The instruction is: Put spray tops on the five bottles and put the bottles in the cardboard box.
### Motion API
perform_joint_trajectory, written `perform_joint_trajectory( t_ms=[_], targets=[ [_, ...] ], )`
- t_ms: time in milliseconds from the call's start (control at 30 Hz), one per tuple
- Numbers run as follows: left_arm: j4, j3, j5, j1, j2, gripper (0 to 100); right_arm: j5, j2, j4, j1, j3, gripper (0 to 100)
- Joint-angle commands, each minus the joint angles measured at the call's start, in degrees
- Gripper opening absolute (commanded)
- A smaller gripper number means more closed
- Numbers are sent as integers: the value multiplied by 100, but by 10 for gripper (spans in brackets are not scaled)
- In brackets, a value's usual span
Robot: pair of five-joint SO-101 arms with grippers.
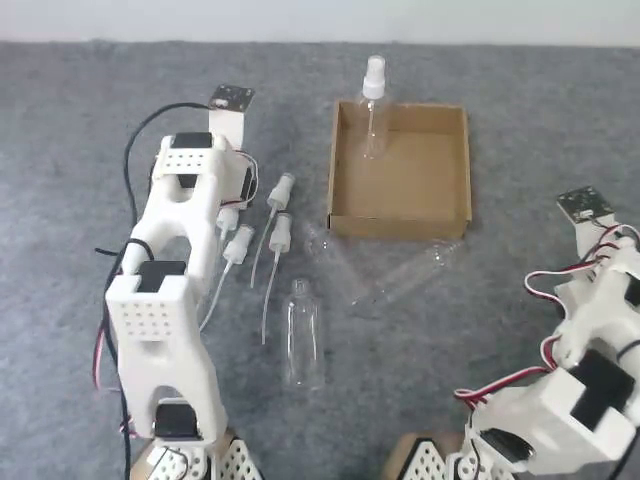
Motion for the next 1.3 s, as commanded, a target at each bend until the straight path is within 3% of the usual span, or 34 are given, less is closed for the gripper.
perform_joint_trajectory(
  t_ms=[0, 267, 467, 867, 967, 1133, 1267],
  targets=[
    [158, -268, -62, 18, -123, 53, 44, -13, -31, 66, -237, 217],
    [818, -259, -35, -9, -1459, 9, -343, -57, -13, 119, -281, 222],
    [1363, 321, 290, 53, -3279, 9, -378, -75, 338, 75, -431, 354],
    [88, 4277, 378, 237, -6945, 11, -835, 4, 1244, -409, -1521, 358],
    [-62, 4813, 352, 237, -7429, 12, -835, 84, 1253, -303, -1389, 353],
    [-264, 5262, 343, 237, -7701, 12, -826, 488, 1253, -242, -1327, 257],
    [-281, 5270, 343, 237, -7622, 12, -835, 673, 1253, -233, -1327, 258]
  ],
)
